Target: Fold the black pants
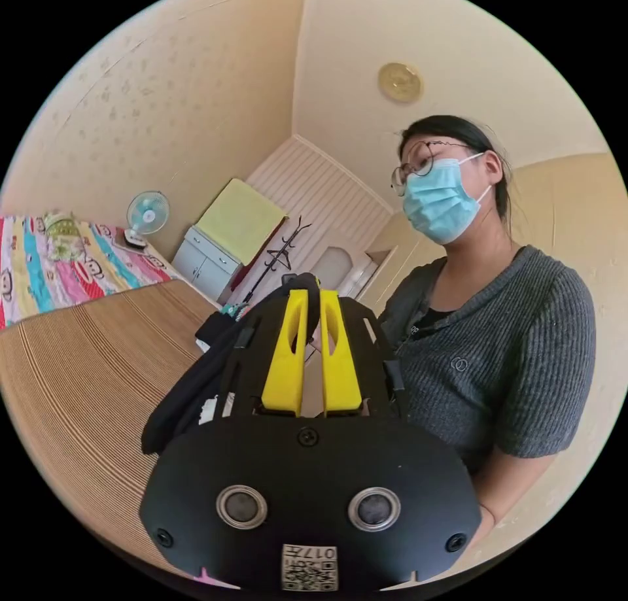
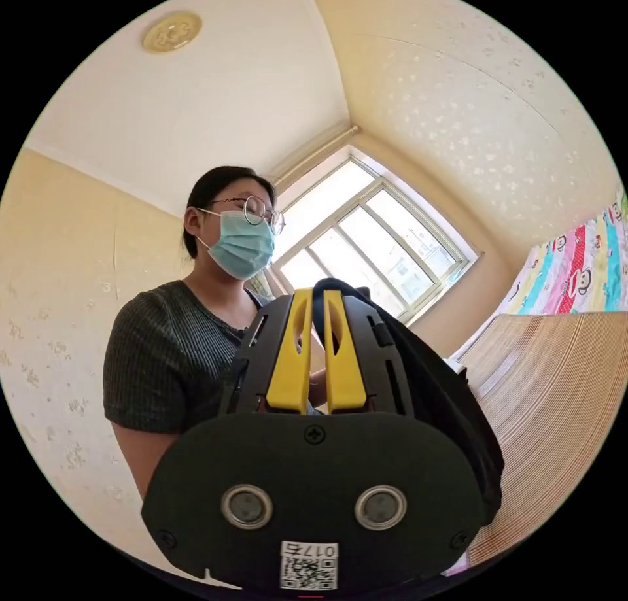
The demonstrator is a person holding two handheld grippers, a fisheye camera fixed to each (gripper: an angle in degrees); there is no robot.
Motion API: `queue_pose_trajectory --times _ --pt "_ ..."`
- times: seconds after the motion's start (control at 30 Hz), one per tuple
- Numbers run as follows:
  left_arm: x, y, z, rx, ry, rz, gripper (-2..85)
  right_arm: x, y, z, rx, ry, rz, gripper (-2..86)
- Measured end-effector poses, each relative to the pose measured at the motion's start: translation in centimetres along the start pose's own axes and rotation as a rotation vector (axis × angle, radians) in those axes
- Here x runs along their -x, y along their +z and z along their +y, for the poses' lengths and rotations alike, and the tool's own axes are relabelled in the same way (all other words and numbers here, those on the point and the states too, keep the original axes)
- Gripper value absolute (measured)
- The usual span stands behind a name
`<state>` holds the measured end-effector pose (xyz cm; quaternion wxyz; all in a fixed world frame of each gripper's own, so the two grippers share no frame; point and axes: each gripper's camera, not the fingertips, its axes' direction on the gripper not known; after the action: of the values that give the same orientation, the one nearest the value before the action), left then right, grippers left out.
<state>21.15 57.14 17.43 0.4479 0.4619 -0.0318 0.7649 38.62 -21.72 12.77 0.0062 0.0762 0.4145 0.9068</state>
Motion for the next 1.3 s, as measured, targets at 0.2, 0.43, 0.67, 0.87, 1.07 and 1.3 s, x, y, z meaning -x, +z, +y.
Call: queue_pose_trajectory --times 0.2,0.43,0.67,0.87,1.07,1.3 --pt "-3.2 1.2 -4.4 -0.058 0.007 -0.061 3.8 -0.6 0.7 -2.8 -0.029 0.025 0.117 2.3" --pt "13.7 2.3 0.0 -0.058 -0.485 -0.322 3.7 -21.6 -2.1 1.2 0.014 0.421 0.531 2.2" --pt "24.3 5.2 7.3 0.285 -0.689 -0.647 3.7 -33.8 -2.4 13.4 0.18 0.678 0.684 2.7" --pt "22.6 8.5 22.2 0.315 -0.971 -0.409 2.9 -32.6 -6.3 32.4 0.099 1.005 0.629 3.2" --pt "19.6 11.6 33.0 0.523 -1.238 -0.366 2.7 -32.5 -6.1 43.4 0.251 1.357 0.655 4.6" --pt "22.8 7.6 27.8 0.297 -1.213 -0.45 7.7 -36.5 -9.1 38.4 0.167 1.223 0.716 10.1"
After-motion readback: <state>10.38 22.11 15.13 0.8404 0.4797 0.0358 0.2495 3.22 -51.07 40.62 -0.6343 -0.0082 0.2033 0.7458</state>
